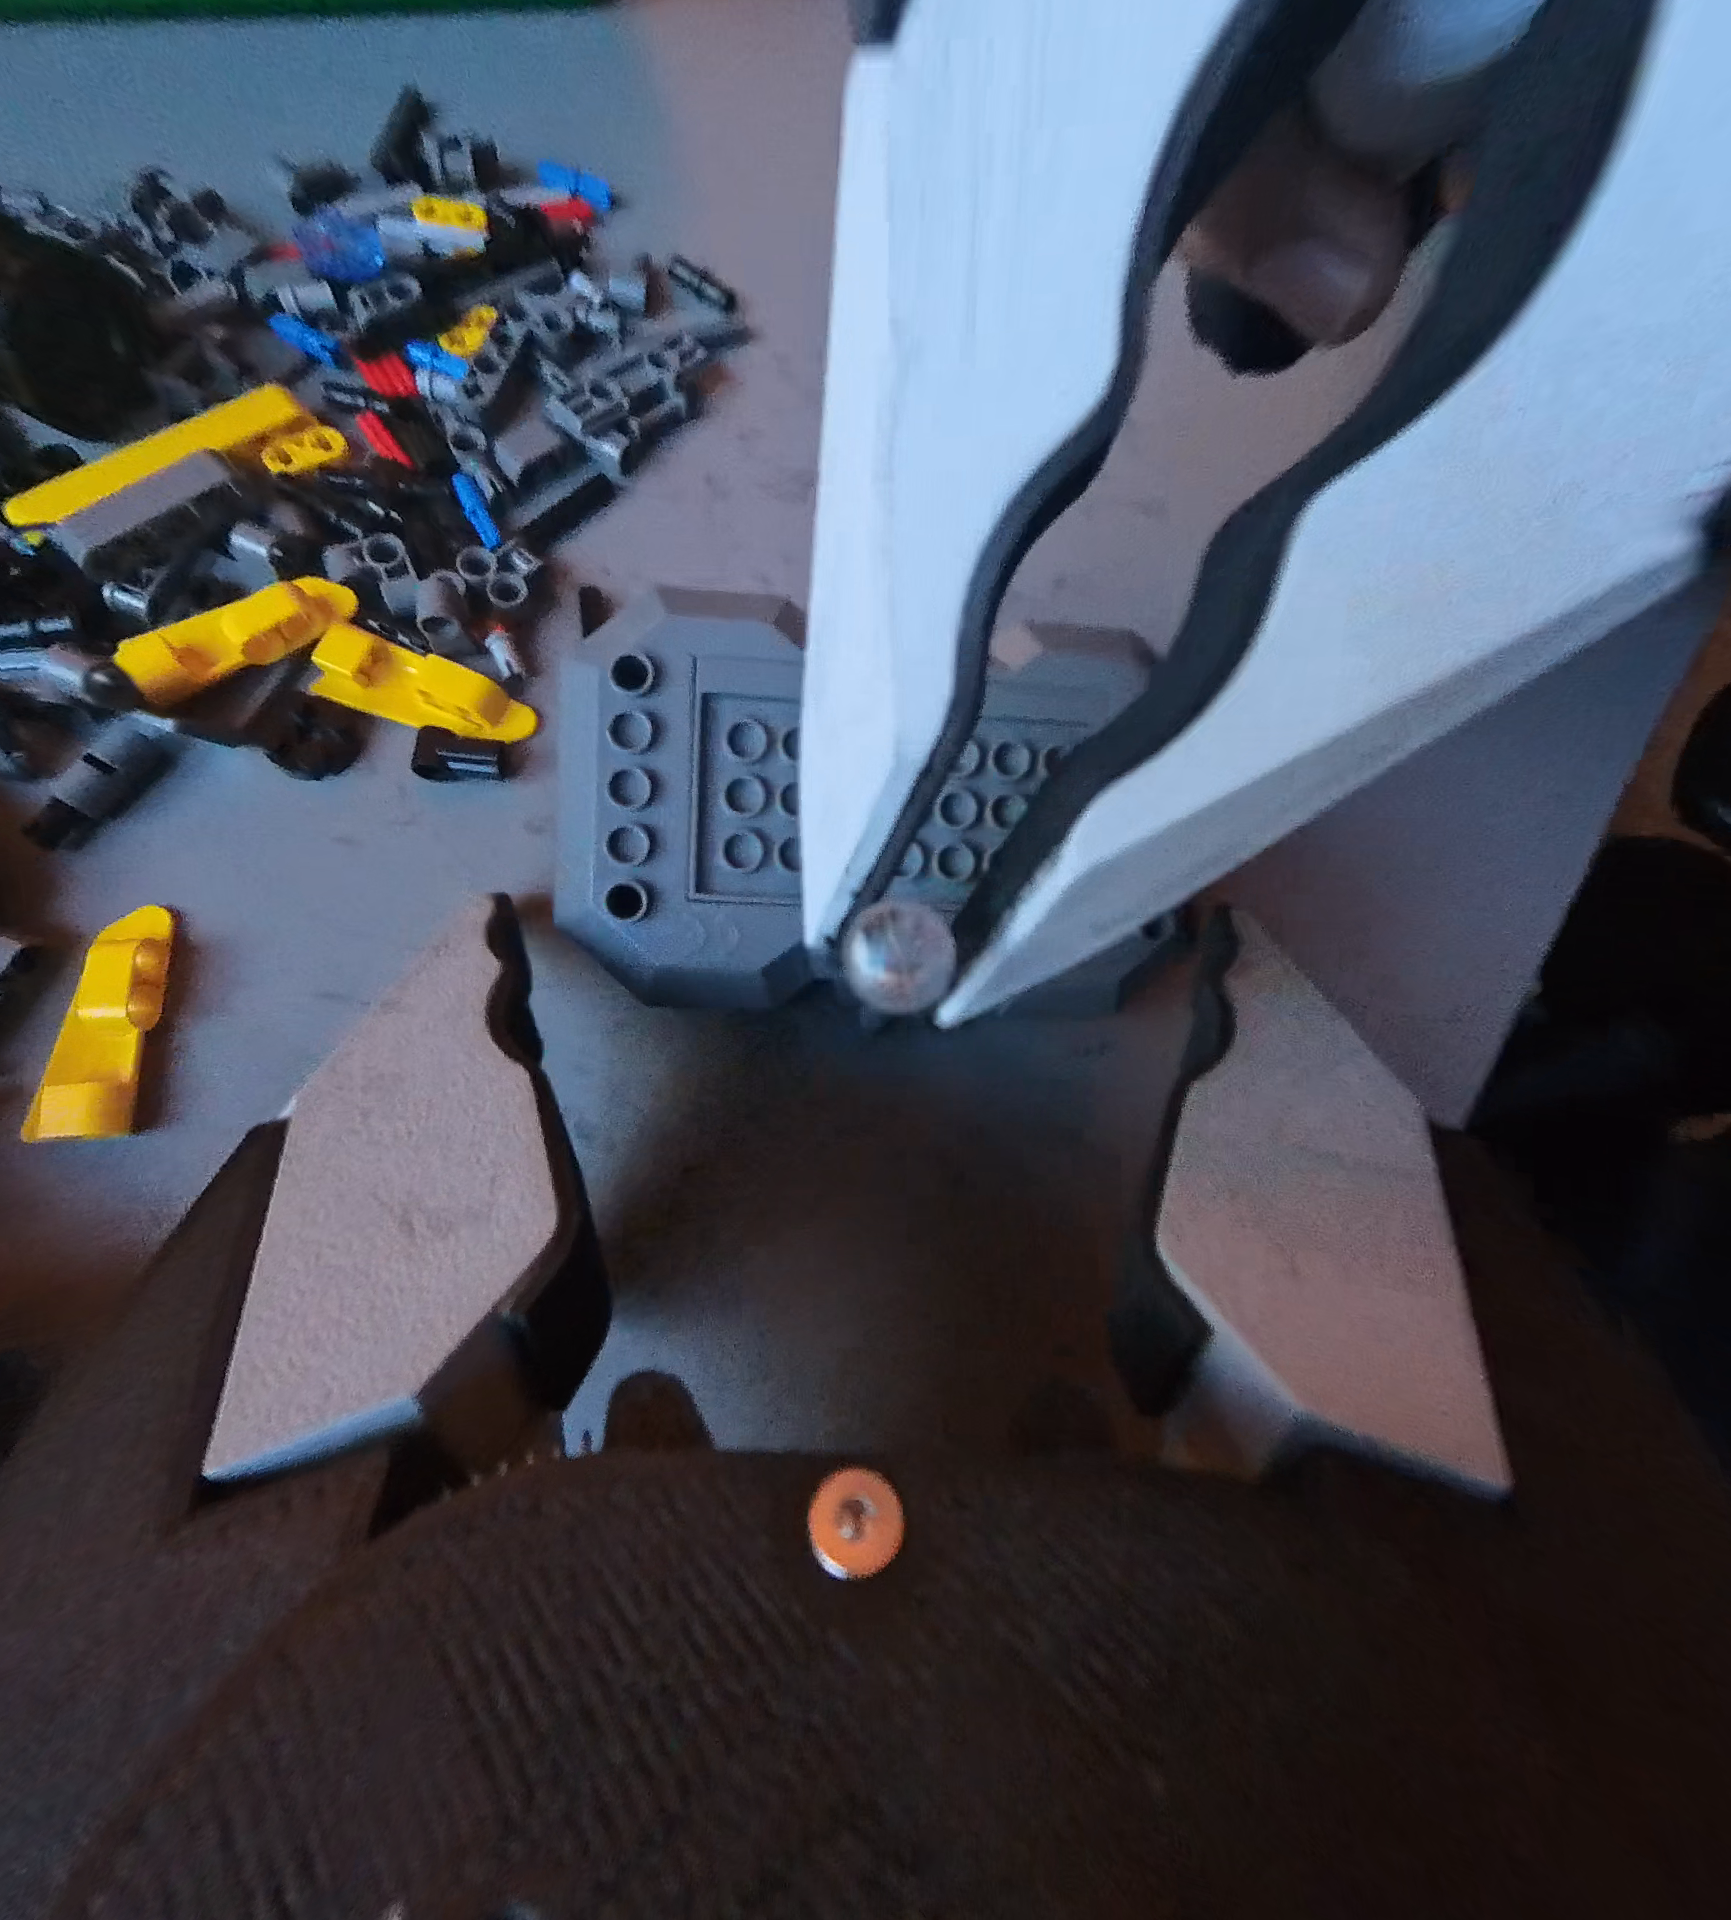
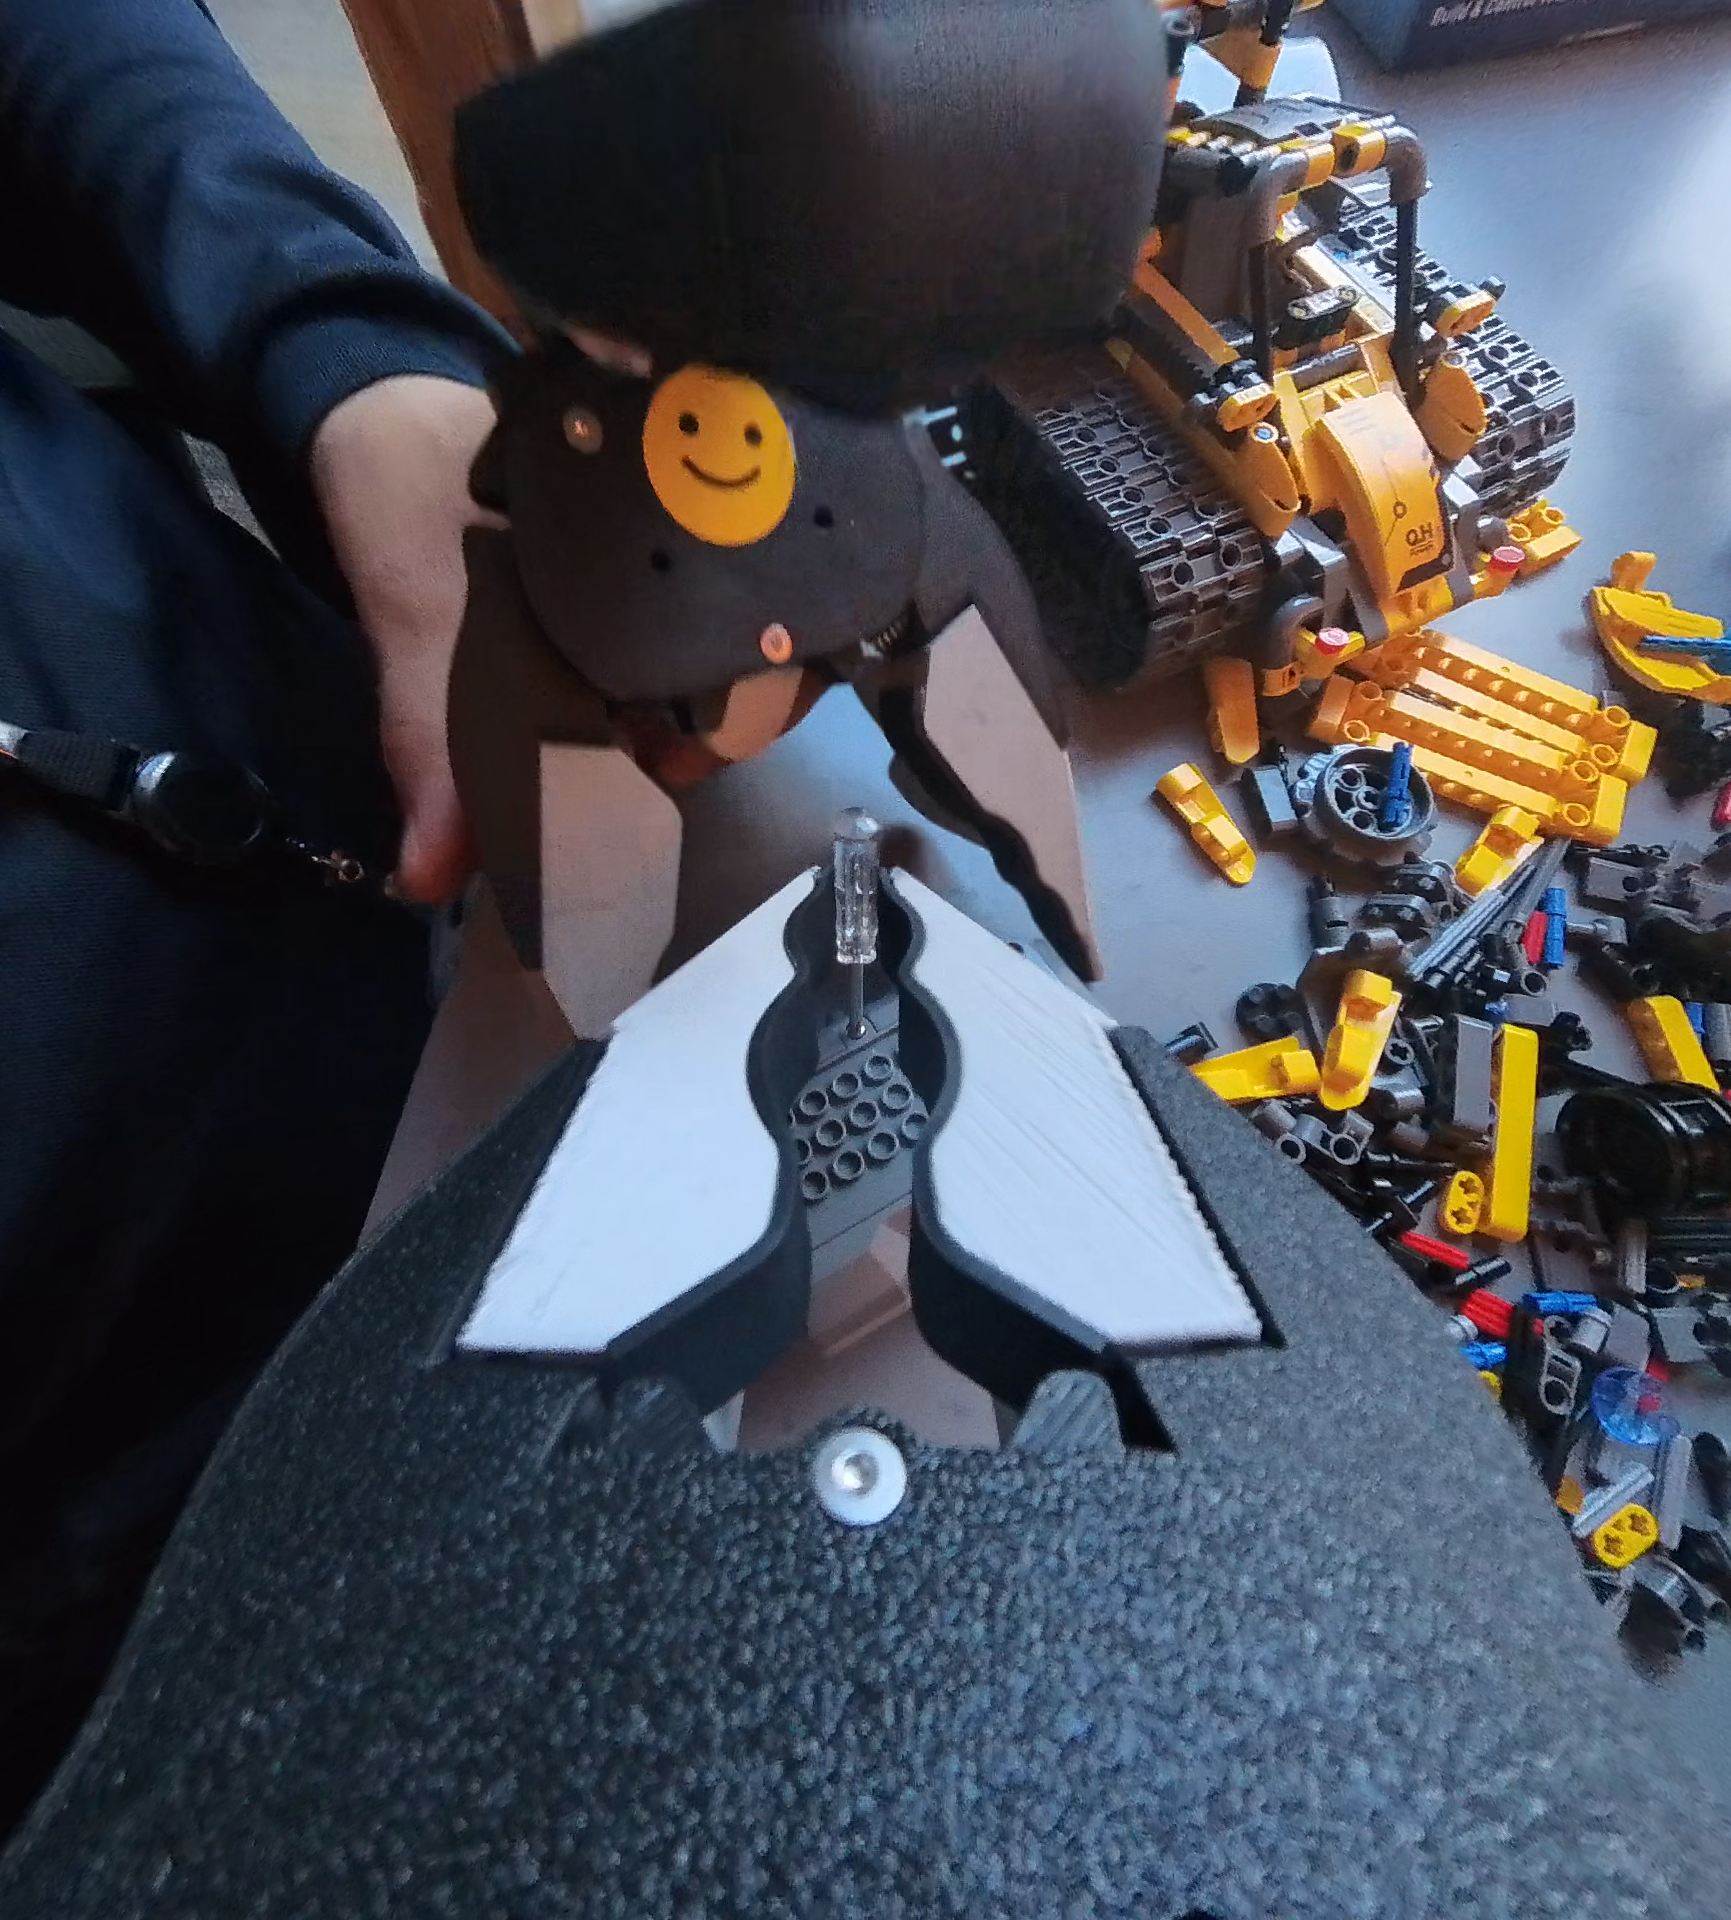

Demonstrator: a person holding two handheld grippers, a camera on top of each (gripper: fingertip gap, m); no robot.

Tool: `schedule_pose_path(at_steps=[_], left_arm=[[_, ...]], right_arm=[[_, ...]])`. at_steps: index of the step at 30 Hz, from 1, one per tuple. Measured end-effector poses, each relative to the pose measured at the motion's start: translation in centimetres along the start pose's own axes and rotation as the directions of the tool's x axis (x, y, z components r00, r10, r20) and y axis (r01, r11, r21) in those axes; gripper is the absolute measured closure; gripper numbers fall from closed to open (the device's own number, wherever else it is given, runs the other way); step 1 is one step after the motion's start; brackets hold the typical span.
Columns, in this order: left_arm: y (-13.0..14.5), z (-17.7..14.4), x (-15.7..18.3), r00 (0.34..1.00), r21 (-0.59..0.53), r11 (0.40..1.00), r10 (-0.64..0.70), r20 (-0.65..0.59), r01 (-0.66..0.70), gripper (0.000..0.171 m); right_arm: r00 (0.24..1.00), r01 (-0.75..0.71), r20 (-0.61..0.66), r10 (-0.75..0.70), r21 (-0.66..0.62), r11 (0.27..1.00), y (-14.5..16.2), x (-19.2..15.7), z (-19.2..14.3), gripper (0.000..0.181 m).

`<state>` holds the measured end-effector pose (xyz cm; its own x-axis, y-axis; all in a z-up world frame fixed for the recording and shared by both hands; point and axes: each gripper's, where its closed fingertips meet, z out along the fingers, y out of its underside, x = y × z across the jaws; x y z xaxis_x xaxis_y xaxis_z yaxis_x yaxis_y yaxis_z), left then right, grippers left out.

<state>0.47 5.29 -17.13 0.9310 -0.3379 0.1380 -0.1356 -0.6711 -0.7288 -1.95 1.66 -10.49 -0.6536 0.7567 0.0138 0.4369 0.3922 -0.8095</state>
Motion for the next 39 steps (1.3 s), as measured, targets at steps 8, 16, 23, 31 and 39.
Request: schedule_pose_path(at_steps=[8,16,23,31,39], left_arm=[[0.0,0.9,0.7,0.974,-0.055,0.979,0.19,-0.125,-0.198,0.051],[0.5,0.6,1.5,0.838,-0.015,0.902,0.394,-0.378,-0.431,0.052],[2.0,-0.6,3.5,0.639,0.048,0.793,0.523,-0.564,-0.607,0.052],[2.6,-1.1,4.4,0.575,0.088,0.766,0.548,-0.608,-0.637,0.052],[3.4,-2.0,4.6,0.631,0.076,0.799,0.525,-0.571,-0.596,0.052]], right_arm=[[1.0,0.006,-0.016,-0.006,-0.008,1.0,0.3,0.1,-0.3,0.174],[1.0,0.001,0.002,-0.001,0.0,1.0,0.4,-0.1,-0.6,0.174],[0.995,0.02,0.101,-0.022,0.018,1.0,0.1,-2.0,-0.5,0.174],[0.986,0.072,0.147,-0.076,0.033,0.997,-0.1,-3.2,-0.2,0.173],[1.0,0.016,0.023,-0.02,0.201,0.979,-1.8,-2.0,-2.4,0.174]])
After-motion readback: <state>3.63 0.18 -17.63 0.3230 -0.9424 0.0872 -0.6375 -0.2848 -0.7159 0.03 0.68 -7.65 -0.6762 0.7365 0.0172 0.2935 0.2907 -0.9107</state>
